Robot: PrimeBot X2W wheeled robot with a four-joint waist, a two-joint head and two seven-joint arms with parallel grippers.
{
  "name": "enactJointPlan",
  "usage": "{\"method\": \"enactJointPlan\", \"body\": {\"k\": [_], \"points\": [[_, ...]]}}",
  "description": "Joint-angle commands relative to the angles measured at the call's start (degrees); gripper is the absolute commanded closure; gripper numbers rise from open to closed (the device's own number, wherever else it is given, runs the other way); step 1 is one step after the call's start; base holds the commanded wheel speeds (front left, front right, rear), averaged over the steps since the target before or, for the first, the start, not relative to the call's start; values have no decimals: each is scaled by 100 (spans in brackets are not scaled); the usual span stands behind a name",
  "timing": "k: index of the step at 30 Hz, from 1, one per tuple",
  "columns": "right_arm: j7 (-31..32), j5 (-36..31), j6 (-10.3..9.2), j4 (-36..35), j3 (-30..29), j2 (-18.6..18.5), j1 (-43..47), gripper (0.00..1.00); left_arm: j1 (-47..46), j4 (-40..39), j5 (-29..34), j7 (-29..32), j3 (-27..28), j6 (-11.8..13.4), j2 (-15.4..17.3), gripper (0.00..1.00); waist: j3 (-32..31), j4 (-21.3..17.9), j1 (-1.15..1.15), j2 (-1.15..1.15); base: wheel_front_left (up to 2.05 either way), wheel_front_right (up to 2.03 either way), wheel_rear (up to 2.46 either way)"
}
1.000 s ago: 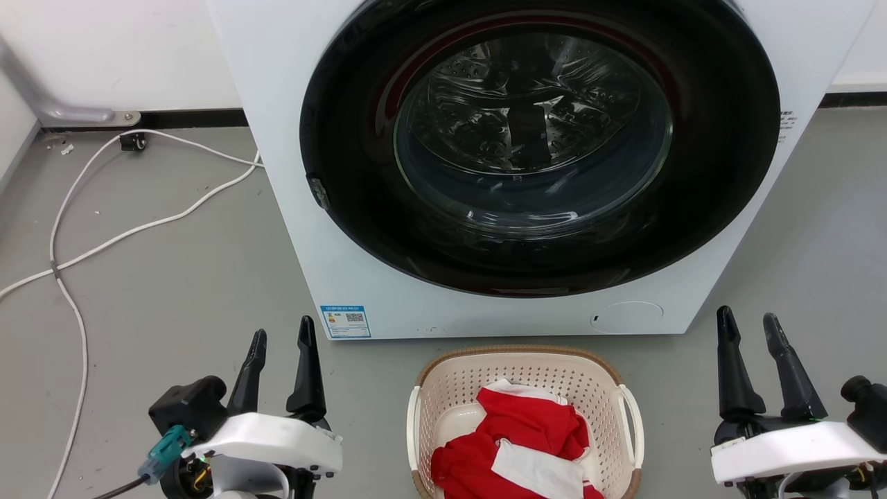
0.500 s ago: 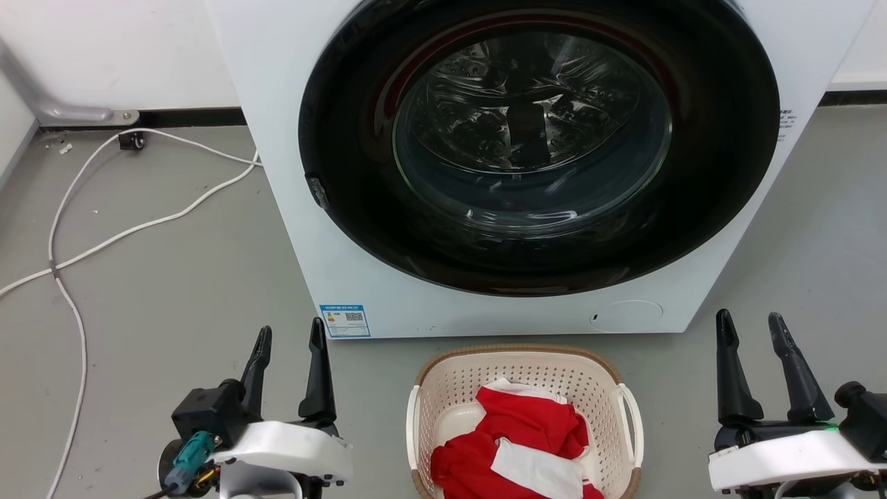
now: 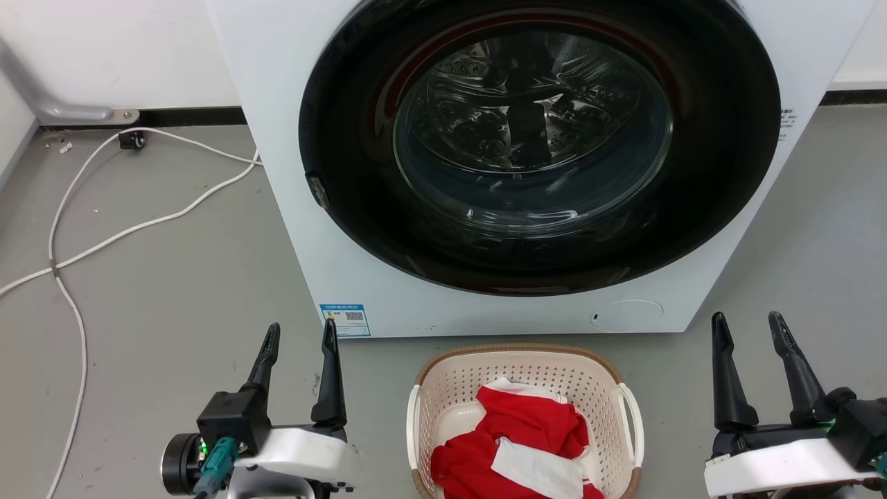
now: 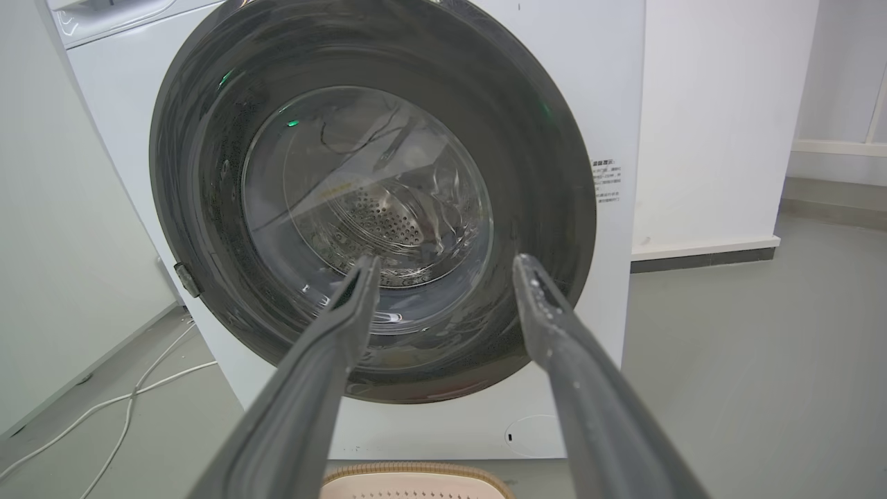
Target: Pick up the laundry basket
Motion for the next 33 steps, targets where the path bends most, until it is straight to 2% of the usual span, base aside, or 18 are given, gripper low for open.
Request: {"method": "enactJointPlan", "body": {"k": [1, 21, 33], "points": [[-52, -131, -2, -71, 11, -28, 57, 0, 50, -26, 133, -44, -26, 33, 18, 0, 0, 2, 0, 0, 0, 0, 0], [-264, -628, -2, -104, 17, -30, 156, 0, 109, 34, 854, -254, -181, 99, 21, 0, -3, 8, 0, 0, 0, 0, 0], [-255, -499, -2, -39, 16, -30, 168, 0, 118, 127, 815, -241, -150, 58, 21, 0, -8, 12, 0, 0, 0, 0, 0]]}}
